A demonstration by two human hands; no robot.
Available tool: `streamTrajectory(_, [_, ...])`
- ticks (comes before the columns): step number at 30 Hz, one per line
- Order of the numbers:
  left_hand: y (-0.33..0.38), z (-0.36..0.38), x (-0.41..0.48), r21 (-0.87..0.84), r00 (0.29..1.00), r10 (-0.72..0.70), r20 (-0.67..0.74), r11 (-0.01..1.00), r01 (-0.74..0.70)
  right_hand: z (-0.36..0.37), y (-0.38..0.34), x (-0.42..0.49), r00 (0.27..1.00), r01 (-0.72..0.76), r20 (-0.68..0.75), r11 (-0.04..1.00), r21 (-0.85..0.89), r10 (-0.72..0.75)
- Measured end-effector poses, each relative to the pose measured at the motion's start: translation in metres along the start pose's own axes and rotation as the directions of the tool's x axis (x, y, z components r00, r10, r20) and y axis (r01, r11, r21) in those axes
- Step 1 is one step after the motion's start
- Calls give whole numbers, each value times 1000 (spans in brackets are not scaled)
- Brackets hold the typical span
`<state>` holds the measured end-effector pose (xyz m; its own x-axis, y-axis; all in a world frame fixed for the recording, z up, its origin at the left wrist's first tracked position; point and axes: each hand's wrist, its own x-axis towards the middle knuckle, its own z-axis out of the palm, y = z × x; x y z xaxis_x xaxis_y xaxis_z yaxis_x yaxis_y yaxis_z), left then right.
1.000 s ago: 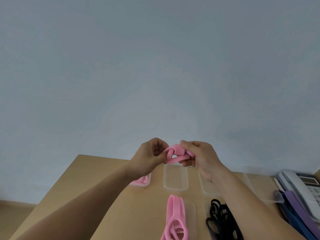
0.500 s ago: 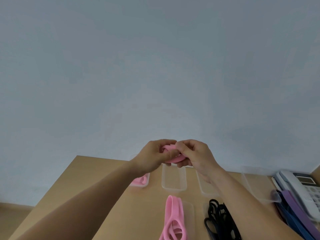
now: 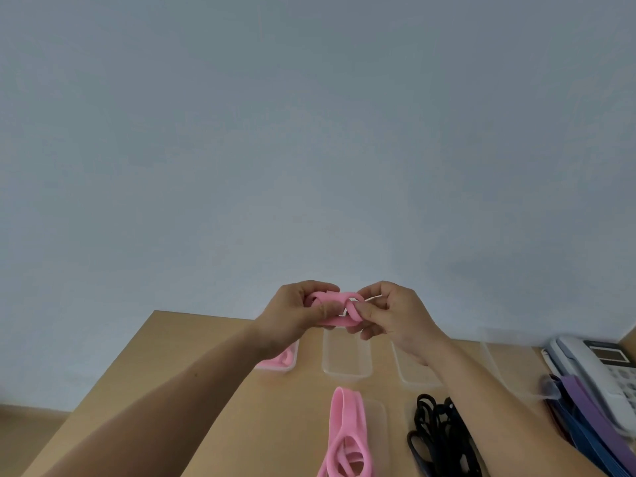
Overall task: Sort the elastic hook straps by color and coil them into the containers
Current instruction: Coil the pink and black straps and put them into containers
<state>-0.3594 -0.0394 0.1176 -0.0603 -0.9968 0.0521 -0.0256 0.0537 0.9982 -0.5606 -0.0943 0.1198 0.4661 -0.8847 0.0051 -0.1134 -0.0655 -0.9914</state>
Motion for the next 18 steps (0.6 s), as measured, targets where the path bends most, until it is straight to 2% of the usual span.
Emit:
streamTrajectory(6, [-7, -2, -3, -85, 998, -22, -62, 996, 16, 16, 6, 3, 992, 40, -110, 982, -186, -62])
streamTrajectory(13, [-15, -17, -3, -113, 996, -70, -62, 992, 62, 29, 6, 6, 994, 77, -62, 972, -220, -93])
streamTrajectory(15, [-19, -23, -2, -151, 993, -108, -45, 983, 100, 34, 5, 5, 988, 146, 3, 912, -383, -157])
streamTrajectory(18, [-24, -30, 1, -260, 989, -145, -4, 956, 139, 44, 6, 6, 956, 281, 116, 722, -632, -271])
